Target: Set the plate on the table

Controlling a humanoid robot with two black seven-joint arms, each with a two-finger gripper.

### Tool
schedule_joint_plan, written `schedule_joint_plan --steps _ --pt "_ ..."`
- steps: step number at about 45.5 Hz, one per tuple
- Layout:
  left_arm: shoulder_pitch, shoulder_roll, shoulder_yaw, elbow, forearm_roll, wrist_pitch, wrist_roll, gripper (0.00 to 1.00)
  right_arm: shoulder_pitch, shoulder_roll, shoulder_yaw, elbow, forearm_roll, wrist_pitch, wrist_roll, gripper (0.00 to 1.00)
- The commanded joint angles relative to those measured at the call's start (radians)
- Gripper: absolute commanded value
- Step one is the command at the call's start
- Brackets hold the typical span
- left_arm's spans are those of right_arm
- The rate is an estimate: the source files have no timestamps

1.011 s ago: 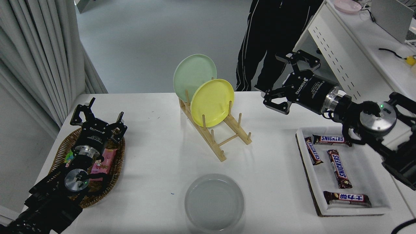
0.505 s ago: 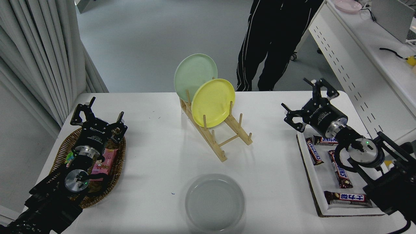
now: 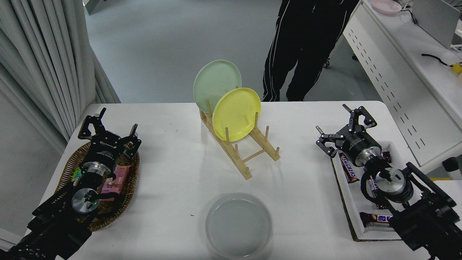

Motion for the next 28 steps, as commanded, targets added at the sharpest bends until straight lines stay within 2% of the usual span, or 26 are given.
schedule_joint_plan --steps 1,28 --pt "0.000 0.000 0.000 0.000 0.000 0.000 0.001 1.00 0.006 0.042 0.022 -0.042 0.000 0.017 0.016 1.00" --pt "0.000 0.000 -0.001 0.000 0.000 0.000 0.000 1.00 -0.003 0.058 0.013 -0.038 0.052 0.039 0.033 1.00"
